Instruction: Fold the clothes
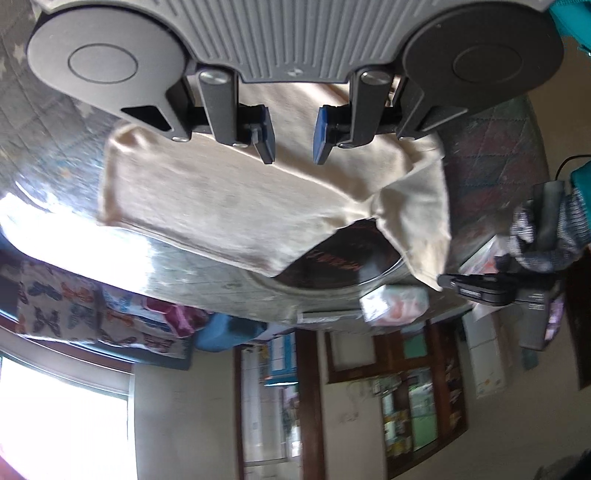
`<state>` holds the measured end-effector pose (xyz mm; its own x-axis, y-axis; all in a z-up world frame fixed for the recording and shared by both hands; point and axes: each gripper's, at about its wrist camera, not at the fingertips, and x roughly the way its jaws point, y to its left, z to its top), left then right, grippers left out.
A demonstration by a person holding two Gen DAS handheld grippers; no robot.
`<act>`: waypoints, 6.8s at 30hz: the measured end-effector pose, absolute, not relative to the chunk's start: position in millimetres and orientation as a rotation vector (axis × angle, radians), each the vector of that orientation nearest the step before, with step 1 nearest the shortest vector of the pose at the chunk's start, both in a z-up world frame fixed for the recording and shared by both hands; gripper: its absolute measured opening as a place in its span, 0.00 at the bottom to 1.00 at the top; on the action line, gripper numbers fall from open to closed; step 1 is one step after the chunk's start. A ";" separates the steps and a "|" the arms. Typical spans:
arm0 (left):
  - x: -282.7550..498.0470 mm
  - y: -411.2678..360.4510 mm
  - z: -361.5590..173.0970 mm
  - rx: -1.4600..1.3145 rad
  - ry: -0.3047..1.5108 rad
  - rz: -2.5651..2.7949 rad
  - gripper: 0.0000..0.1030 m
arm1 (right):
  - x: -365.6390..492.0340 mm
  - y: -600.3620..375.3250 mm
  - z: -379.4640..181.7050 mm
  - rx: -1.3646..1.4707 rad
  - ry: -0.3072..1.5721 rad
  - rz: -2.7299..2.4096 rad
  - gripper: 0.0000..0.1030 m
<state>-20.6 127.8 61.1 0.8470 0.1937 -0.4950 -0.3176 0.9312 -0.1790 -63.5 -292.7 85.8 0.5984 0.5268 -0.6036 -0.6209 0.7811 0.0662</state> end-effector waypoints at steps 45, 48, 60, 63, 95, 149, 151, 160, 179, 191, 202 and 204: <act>-21.8 -10.6 40.0 -0.097 0.706 -0.281 0.19 | -51.9 -354.7 66.3 0.011 0.682 0.522 0.21; -17.3 0.5 37.0 -0.078 0.702 -0.237 0.19 | -45.1 -347.6 61.4 -0.010 0.694 0.518 0.21; -15.6 5.7 44.1 -0.097 0.684 -0.255 0.19 | -43.1 -342.7 60.1 -0.052 0.686 0.509 0.21; -4.3 -5.7 41.8 -0.095 0.689 -0.294 0.19 | -44.9 -336.9 66.1 -0.060 0.665 0.534 0.21; 1.8 -10.1 39.1 -0.073 0.665 -0.266 0.20 | -30.7 -346.6 54.9 -0.135 0.660 0.527 0.17; -94.0 -56.8 18.1 0.562 0.506 -0.619 0.09 | -122.9 -322.8 55.4 -0.584 0.666 0.785 0.51; -84.2 -53.4 25.4 0.504 0.514 -0.608 0.08 | -124.9 -320.3 54.7 -0.609 0.643 0.800 0.56; -49.7 -45.9 45.3 0.321 0.552 -0.591 0.08 | -105.5 -306.8 41.6 -0.592 0.582 0.831 0.50; -78.2 -33.0 14.5 0.490 0.565 -0.535 0.32 | -56.3 -308.8 63.7 -0.357 0.662 0.855 0.13; -81.3 -19.9 22.6 0.502 0.534 -0.558 0.06 | -70.7 -314.9 71.2 -0.319 0.611 0.834 0.09; -127.4 -17.2 59.4 0.451 0.533 -0.602 0.06 | -118.3 -332.9 101.6 -0.311 0.583 0.885 0.09; -139.5 -16.6 65.4 0.444 0.540 -0.611 0.06 | -131.3 -335.5 108.3 -0.316 0.590 0.902 0.09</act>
